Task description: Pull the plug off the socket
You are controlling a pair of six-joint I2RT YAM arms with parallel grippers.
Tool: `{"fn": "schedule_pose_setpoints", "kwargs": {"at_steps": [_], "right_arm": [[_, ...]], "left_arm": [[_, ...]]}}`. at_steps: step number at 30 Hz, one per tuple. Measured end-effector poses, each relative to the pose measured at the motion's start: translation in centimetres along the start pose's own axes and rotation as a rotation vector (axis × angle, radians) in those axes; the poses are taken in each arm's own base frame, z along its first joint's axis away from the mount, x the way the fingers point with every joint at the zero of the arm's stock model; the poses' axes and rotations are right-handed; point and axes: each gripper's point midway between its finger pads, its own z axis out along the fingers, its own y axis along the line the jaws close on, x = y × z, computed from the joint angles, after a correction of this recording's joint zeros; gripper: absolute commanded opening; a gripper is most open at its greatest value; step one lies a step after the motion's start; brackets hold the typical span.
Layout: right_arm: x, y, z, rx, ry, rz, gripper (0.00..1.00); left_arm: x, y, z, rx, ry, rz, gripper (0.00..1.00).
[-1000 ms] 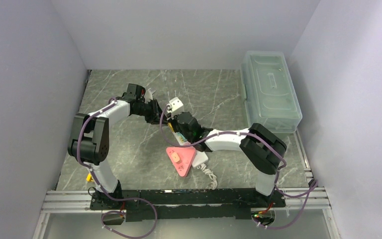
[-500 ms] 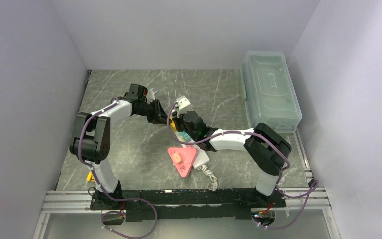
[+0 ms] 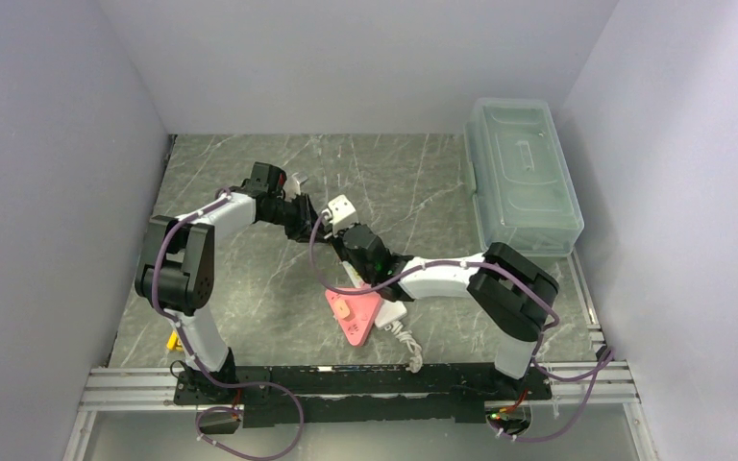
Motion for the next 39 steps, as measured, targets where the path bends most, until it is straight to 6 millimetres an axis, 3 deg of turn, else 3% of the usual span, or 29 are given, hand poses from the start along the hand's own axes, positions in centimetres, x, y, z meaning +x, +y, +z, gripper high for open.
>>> {"fn": "schedule_pose_setpoints", "kwargs": {"at_steps": [5,12,16,19,22,25,32,35,39], "right_arm": [[0.0,0.1,-0.1,0.008,-0.003,-0.007,0.0],[-0.1,-0.5,0.0,-0.01,0.005,0.058,0.0],[0.0,-1.3,0.0,-0.048,0.025,0.124,0.0],[0.2,-2.0,0.1,-0.084,0.035,0.179,0.0],[0.4,-3.0,-0.2,-0.114,0.033,0.238,0.0],[0.8,-3.7,-1.1,-0.131,0.024,0.269,0.0],[0.0,-4.5,-3.8,-0.159,-0.024,0.289,0.0],[-1.4,-4.3,-4.7,-0.184,-0.066,0.297,0.0],[-3.0,-4.3,-5.5,-0.202,-0.121,0.313,0.0]], "left_arm": [[0.1,0.0,0.0,0.003,0.005,-0.003,0.28],[-0.3,0.9,-0.5,-0.071,-0.039,0.055,0.6],[-1.4,1.0,-3.0,-0.181,-0.172,0.184,0.67],[-2.3,-0.4,-5.6,-0.214,-0.286,0.296,0.71],[-2.6,-2.1,-7.0,-0.203,-0.359,0.387,0.76],[-2.5,-2.7,-6.2,-0.167,-0.348,0.408,0.78],[-1.1,-1.0,-1.8,-0.063,-0.184,0.301,0.83],[-0.3,-1.6,-1.3,-0.001,-0.144,0.274,0.92],[-0.3,-2.5,-1.4,0.049,-0.139,0.267,0.91]]}}
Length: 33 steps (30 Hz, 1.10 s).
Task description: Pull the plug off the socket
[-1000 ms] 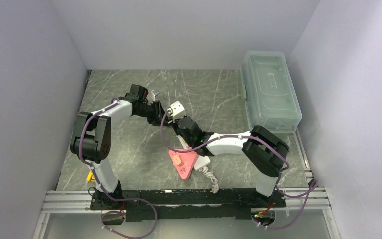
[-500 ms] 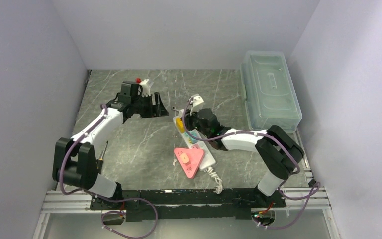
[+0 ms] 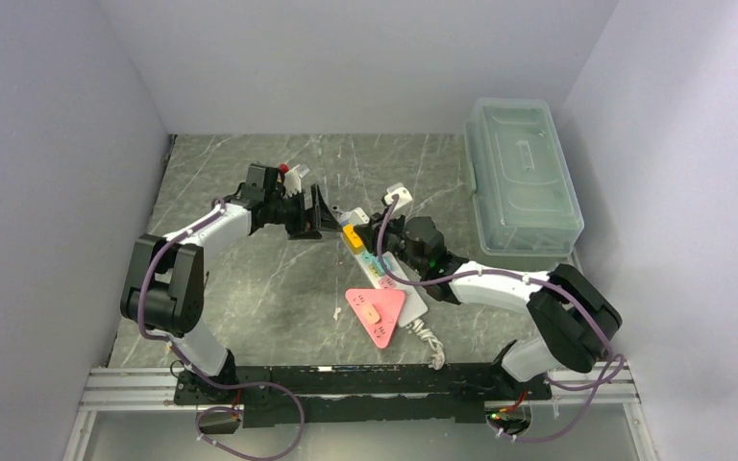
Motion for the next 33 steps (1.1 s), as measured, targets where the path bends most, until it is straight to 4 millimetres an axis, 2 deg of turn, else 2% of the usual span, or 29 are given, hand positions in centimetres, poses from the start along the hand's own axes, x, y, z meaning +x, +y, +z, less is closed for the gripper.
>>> {"fn": "schedule_pose_setpoints", "kwargs": {"at_steps": [7,12,21,28,31,33], "right_arm": [[-1.3,1.1,-0.5,-0.052,-0.036,0.025,0.0],[-2.1,1.9,-0.9,-0.086,-0.056,0.042,0.0],[-2.3,2.3,-1.0,-0.111,-0.066,0.053,0.0],[-2.3,2.6,-1.1,-0.124,-0.065,0.066,0.0],[-2.3,2.7,-1.1,-0.13,-0.066,0.067,0.0],[-2.5,2.8,-1.1,-0.134,-0.073,0.068,0.0]], "left_arm": [[-1.3,0.1,-0.7,0.033,-0.041,-0.043,0.89],[-1.6,0.0,-0.9,0.055,-0.049,-0.062,0.83],[-1.5,-1.4,-0.6,0.161,-0.032,-0.08,0.66],[-1.0,-0.8,0.6,0.19,0.001,-0.127,0.58],[-0.8,-1.1,0.7,0.203,0.011,-0.132,0.5],[-0.9,-1.2,0.8,0.21,0.002,-0.122,0.41]]}}
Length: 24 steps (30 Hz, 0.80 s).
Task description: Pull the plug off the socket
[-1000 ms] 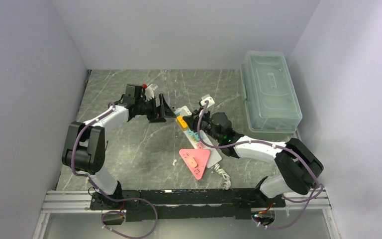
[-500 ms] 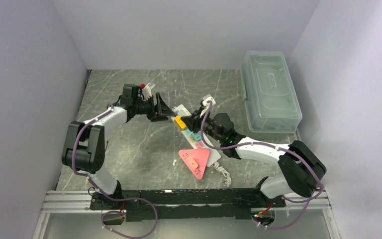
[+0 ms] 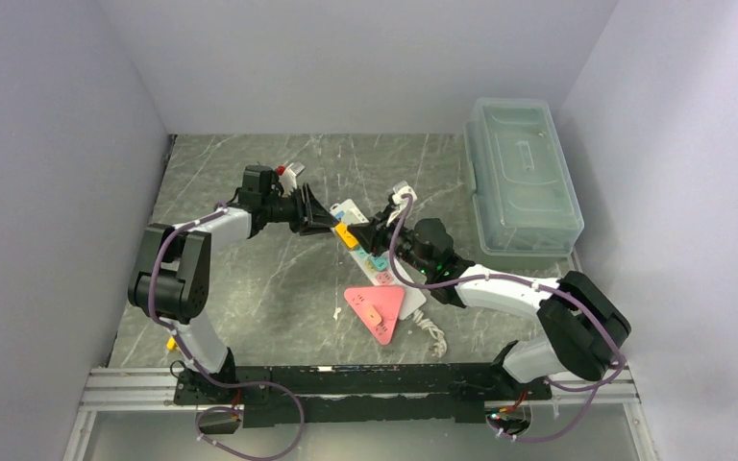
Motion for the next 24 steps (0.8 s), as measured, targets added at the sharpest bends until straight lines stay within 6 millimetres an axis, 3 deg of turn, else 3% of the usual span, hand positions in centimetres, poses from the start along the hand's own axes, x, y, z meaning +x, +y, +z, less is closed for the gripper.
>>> {"fn": "schedule_pose_setpoints", "kwargs": {"at_steps": [9,24], "right_arm": [[-0.4,0.0,0.2,0.001,-0.023,-0.01,0.0],[1.3,1.4,1.4,0.121,-0.031,-0.248,0.0]], "left_arm": [[-0.5,-0.1,0.1,0.014,-0.028,0.002,0.01],[-0.5,1.3,-0.1,-0.049,-0.041,-0.027,0.0]]}}
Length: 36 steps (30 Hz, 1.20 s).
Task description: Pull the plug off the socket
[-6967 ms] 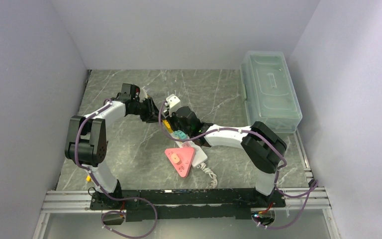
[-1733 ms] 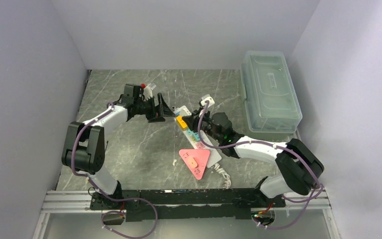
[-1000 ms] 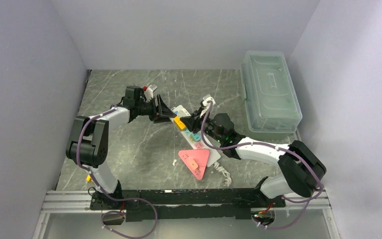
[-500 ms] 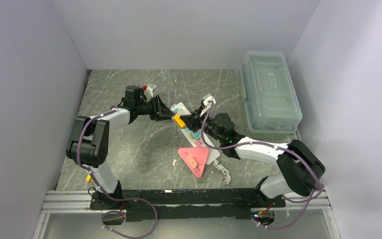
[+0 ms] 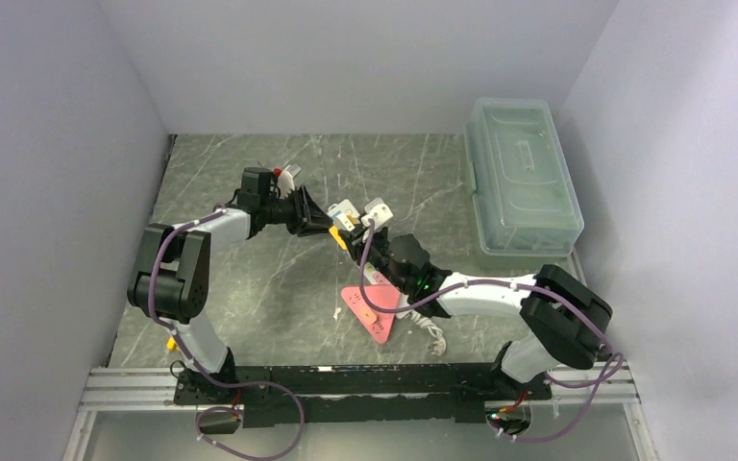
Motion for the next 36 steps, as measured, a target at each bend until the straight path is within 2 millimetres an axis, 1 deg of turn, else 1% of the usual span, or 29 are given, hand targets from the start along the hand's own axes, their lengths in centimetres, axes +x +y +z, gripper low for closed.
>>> {"fn": "schedule_pose_setpoints", "kwargs": {"at_steps": [4,7,13,15,21,24,29,33,36], "right_arm": [[0.2,0.0,0.0,0.016,0.004,-0.013,0.0],[0.3,-0.4,0.1,0.021,0.009,0.011,0.0],[0.2,-2.5,0.5,-0.008,0.019,0.167,0.0],[0.3,-2.9,0.6,-0.024,0.027,0.213,0.0],[0.6,-2.7,0.5,-0.053,0.045,0.247,0.0],[0.7,-2.1,0.4,-0.051,0.047,0.217,0.0],[1.1,-0.5,0.2,-0.028,0.045,0.094,0.0],[1.6,0.0,0.0,-0.009,0.052,0.014,0.0],[2.0,0.0,0.0,0.007,0.059,-0.034,0.0]], "left_arm": [[0.2,0.4,0.0,-0.018,0.003,-0.014,0.0],[0.3,0.5,0.0,-0.028,0.004,-0.02,0.0],[0.1,1.1,0.1,-0.062,-0.01,-0.03,0.0],[0.1,1.2,0.2,-0.072,-0.014,-0.03,0.0],[0.4,1.4,0.2,-0.087,-0.004,-0.046,0.0],[0.6,1.6,0.1,-0.095,0.003,-0.054,0.0],[1.0,1.8,0.1,-0.102,0.017,-0.052,0.0],[1.4,2.1,0.2,-0.112,0.034,-0.06,0.0],[1.8,2.5,0.4,-0.123,0.047,-0.07,0.0]]}}
